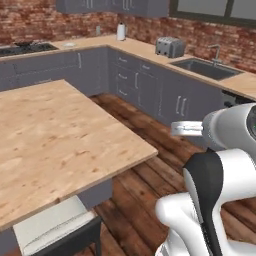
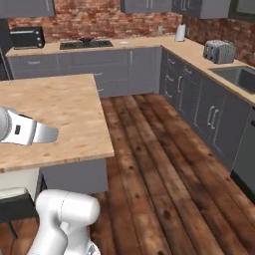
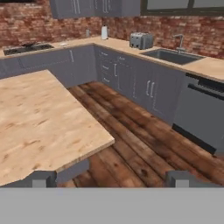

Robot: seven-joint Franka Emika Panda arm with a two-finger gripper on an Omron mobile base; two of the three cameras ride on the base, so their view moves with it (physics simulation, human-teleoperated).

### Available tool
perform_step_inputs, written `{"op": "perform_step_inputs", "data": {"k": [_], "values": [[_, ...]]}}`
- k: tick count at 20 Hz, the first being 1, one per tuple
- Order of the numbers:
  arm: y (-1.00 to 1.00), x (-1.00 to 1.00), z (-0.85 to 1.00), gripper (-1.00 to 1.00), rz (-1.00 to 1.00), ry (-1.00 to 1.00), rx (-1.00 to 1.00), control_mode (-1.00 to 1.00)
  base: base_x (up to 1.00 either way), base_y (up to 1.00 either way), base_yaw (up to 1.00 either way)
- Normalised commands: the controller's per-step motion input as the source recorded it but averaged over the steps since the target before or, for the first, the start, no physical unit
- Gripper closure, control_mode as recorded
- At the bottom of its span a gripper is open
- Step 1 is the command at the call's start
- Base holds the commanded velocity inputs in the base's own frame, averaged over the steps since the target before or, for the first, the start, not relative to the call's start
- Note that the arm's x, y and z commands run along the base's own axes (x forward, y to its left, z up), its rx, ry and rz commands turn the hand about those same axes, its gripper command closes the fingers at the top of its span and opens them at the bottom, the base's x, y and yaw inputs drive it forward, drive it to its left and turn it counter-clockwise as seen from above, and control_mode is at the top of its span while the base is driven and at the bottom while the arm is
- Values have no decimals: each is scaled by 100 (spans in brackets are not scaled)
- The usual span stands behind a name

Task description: Place the cold items (corn and pear) from the fridge in one tupperware on the dining counter. Place the warm items (kebab skewer and hot dog) in the stove area in another tupperware.

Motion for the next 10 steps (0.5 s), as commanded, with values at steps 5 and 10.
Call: {"op": "perform_step_inputs", "data": {"k": [5,10], "values": [[0,0,0,-100,0,0,0,100,63,-100,0],[0,0,0,-100,0,0,0,100,79,-100,0]]}}
